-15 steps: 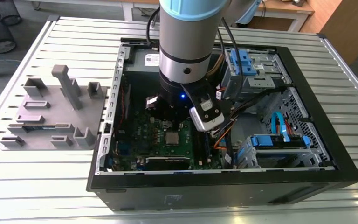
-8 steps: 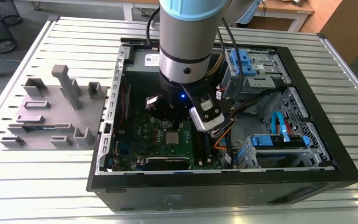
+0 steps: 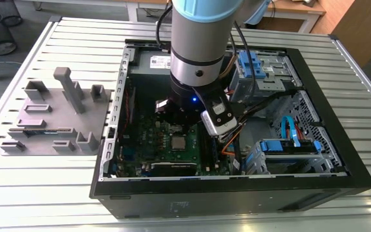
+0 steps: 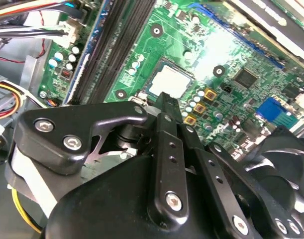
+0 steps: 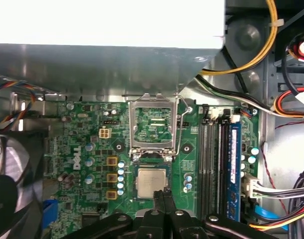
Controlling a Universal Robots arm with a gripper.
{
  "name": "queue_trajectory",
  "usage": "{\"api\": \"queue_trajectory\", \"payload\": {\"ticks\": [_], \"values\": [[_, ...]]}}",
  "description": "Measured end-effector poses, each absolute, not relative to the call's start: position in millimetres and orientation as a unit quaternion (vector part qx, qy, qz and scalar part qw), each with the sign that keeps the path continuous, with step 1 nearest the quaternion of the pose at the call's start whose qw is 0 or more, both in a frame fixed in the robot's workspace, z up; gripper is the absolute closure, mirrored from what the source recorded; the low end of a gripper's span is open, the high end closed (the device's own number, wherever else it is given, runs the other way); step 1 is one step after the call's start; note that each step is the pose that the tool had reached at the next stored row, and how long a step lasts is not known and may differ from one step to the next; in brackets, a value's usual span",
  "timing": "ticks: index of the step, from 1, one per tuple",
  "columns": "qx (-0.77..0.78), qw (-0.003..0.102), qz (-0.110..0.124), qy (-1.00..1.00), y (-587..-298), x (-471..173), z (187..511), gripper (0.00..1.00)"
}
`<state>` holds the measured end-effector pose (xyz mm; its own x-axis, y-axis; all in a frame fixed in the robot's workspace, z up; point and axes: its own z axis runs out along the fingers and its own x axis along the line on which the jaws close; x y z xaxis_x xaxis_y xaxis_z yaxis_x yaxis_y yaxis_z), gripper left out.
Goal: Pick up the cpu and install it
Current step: 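Close the cpu cover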
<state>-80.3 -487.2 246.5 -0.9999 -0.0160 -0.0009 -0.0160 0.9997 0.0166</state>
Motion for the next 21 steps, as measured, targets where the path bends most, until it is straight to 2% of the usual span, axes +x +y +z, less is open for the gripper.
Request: {"api": "queue_trajectory", "payload": {"ticks": [21], "values": [[-0.070, 0.000, 0.012, 0.997, -485, -66, 241, 0.89]]}}
